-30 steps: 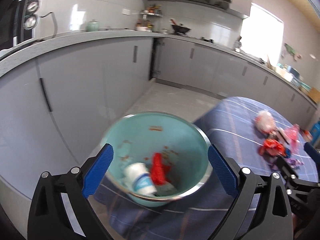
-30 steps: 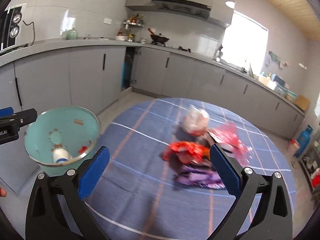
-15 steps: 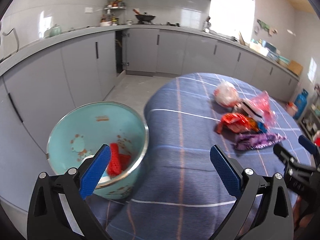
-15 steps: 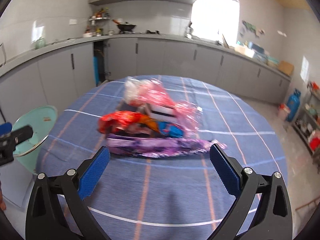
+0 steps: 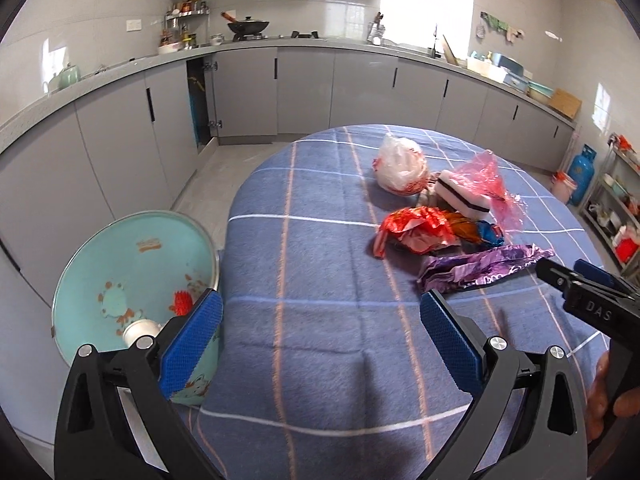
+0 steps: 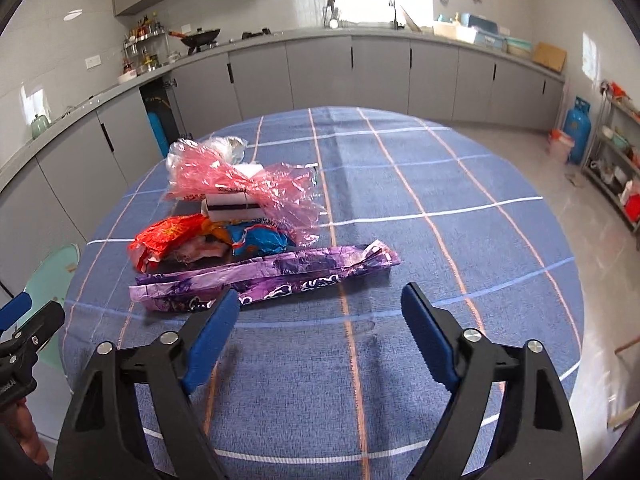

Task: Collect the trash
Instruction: 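Grasp the purple wrapper with the right tool while the left tool grasps the pink plastic bag, then carry the pink bag and purple wrapper over the teal bin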

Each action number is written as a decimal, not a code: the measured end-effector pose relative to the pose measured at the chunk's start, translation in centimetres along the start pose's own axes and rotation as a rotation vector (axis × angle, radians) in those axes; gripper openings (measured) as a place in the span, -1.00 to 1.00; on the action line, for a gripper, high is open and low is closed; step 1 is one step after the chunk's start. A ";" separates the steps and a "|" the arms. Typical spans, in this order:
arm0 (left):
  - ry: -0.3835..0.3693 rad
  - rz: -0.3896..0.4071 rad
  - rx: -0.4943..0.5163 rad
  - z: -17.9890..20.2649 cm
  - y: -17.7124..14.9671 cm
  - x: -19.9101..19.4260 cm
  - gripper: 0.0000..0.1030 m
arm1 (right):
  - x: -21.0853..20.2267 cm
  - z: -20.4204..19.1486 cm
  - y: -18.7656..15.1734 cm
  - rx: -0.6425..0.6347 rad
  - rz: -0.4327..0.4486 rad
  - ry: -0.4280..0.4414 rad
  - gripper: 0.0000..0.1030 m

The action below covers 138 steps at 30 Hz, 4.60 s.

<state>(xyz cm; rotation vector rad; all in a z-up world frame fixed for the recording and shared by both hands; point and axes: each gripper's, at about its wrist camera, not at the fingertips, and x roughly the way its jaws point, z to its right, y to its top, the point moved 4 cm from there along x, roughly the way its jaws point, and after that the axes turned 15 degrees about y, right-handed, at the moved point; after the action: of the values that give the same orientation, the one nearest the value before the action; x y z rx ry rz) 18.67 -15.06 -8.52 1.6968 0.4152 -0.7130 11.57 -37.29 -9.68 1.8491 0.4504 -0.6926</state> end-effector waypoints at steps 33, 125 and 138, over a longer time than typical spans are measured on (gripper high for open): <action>-0.059 0.001 0.051 3.5 2.6 2.3 0.89 | 0.9 1.5 0.8 0.044 -0.084 0.004 -0.90; 0.383 -0.064 -0.222 -19.9 -0.8 1.1 -0.26 | 5.8 -30.3 1.8 -0.426 -0.077 0.421 -0.90; 0.399 -0.147 -0.226 -20.7 -1.9 5.1 -0.26 | 12.7 -33.2 -0.6 -0.448 -0.223 0.429 -0.90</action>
<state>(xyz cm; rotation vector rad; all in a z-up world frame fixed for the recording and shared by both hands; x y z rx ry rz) 26.20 4.88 -10.74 1.6006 0.8745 -0.4088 29.10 -6.40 -9.36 1.5222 1.0172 -0.2960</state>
